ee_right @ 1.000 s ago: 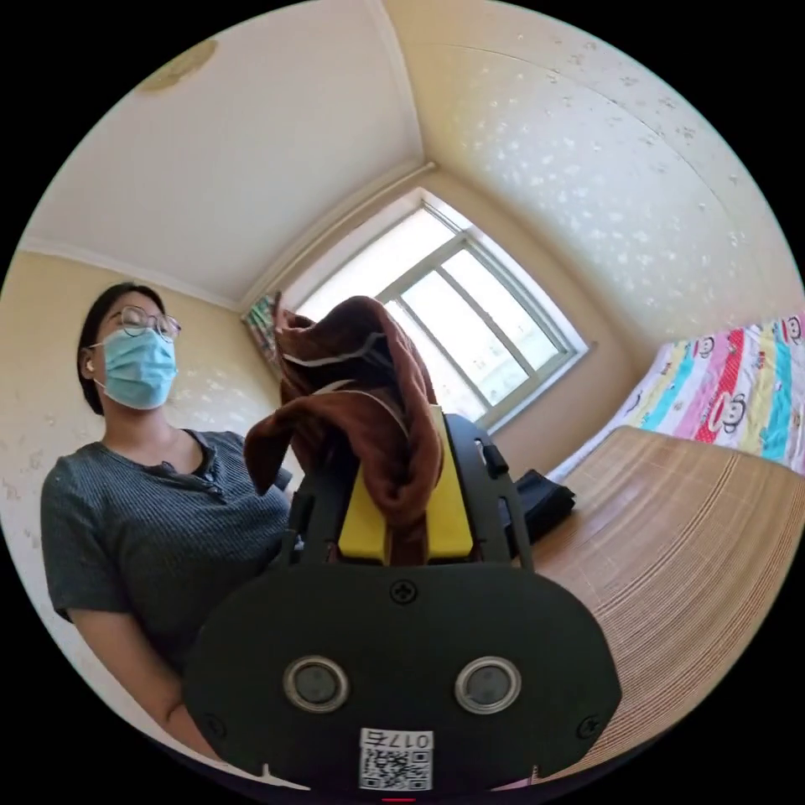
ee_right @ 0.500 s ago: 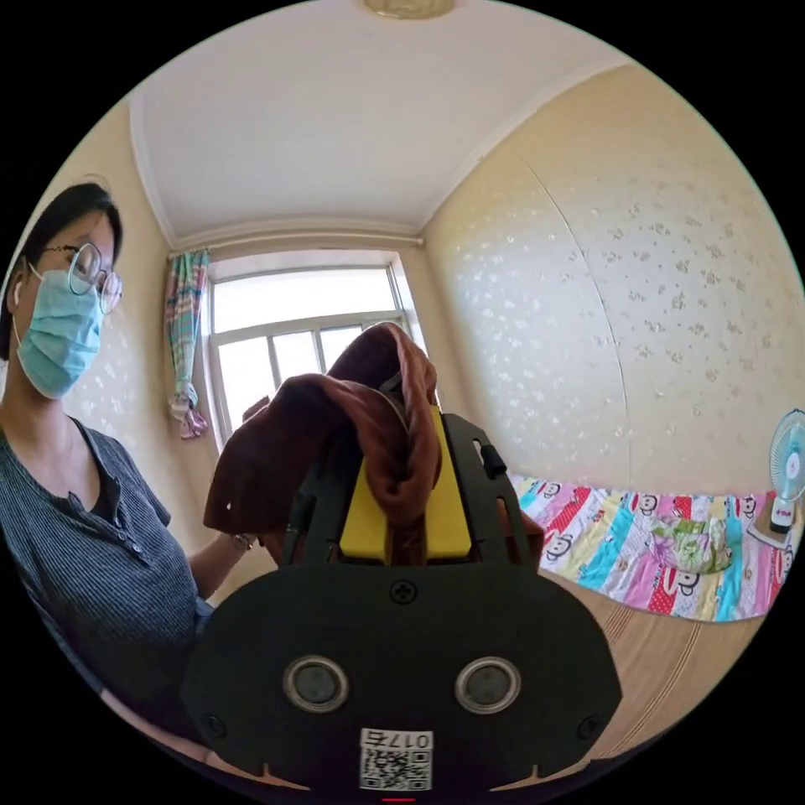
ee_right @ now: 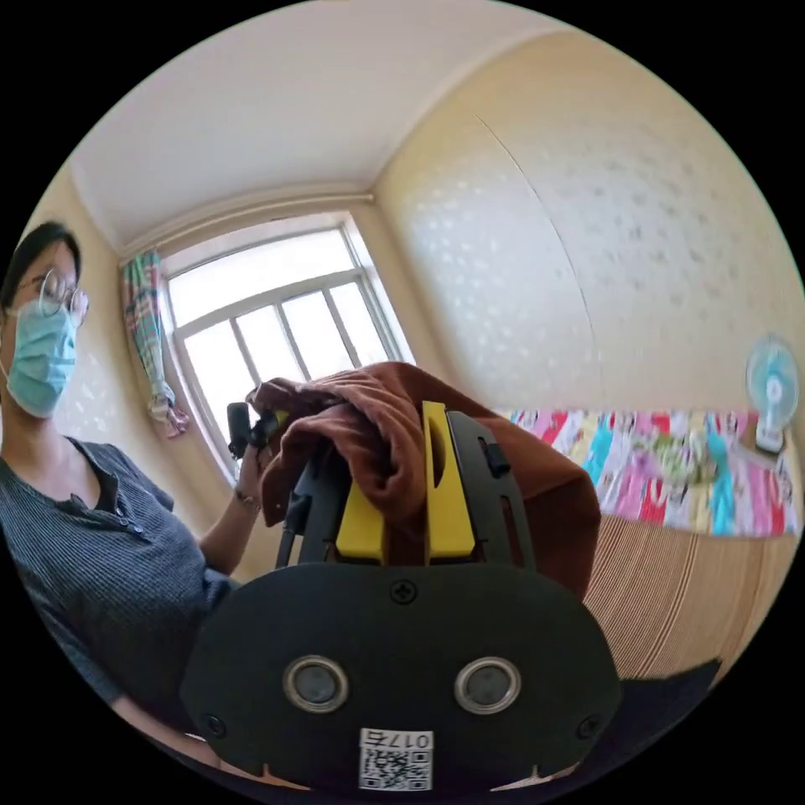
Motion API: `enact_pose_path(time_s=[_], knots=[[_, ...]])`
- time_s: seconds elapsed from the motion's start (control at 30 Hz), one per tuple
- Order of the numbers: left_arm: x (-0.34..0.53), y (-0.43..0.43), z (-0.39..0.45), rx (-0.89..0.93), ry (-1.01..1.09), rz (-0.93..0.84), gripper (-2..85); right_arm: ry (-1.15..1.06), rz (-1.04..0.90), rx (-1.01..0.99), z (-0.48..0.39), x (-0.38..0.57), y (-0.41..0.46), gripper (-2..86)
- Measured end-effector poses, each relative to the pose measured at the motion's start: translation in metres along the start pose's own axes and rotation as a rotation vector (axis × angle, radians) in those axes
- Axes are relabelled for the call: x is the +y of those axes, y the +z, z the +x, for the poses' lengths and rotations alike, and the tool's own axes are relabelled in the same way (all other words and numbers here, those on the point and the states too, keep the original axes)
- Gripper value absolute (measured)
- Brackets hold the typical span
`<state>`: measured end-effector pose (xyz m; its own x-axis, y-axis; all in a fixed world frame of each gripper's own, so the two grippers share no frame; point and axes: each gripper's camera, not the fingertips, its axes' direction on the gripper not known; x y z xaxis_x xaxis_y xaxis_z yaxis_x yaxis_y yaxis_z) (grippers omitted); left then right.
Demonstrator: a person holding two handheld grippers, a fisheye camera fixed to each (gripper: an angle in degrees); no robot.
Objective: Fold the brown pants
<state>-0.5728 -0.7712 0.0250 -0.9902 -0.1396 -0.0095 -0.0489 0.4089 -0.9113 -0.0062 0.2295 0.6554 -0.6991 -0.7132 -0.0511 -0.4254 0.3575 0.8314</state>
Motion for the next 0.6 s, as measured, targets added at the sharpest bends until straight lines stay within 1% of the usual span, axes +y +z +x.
enact_pose_path(time_s=[0.03,0.1,0.17,0.23,0.3,0.33,0.37,0.43,0.53,0.6], knots=[[-0.012,0.009,0.005,-0.014,0.030,-0.024,0.6,0.092,-0.053,-0.010,0.014,0.013,0.003,7.8],[-0.027,0.029,0.012,-0.013,0.064,-0.072,0.7,0.204,-0.064,-0.020,0.030,0.033,-0.004,7.7],[-0.040,0.054,0.023,0.034,0.102,-0.138,0.9,0.291,0.007,0.001,0.039,0.049,-0.023,7.5],[-0.053,0.088,0.042,0.132,0.158,-0.226,1.3,0.355,0.160,0.122,0.037,0.058,-0.061,7.4],[-0.059,0.111,0.055,0.211,0.144,-0.267,1.9,0.358,0.273,0.195,0.030,0.051,-0.094,7.4],[-0.059,0.124,0.062,0.299,0.110,-0.282,2.3,0.335,0.332,0.242,0.024,0.037,-0.115,7.3],[-0.059,0.130,0.066,0.347,0.108,-0.294,2.5,0.316,0.356,0.266,0.019,0.028,-0.126,7.3],[-0.063,0.141,0.082,0.472,0.127,-0.327,3.0,0.190,0.445,0.333,-0.007,-0.018,-0.158,7.3],[-0.083,0.128,0.085,0.493,0.103,-0.294,3.2,0.023,0.557,0.389,-0.051,-0.080,-0.173,7.4],[-0.102,0.109,0.073,0.530,0.048,-0.233,3.1,-0.081,0.596,0.331,-0.073,-0.118,-0.168,7.4]])
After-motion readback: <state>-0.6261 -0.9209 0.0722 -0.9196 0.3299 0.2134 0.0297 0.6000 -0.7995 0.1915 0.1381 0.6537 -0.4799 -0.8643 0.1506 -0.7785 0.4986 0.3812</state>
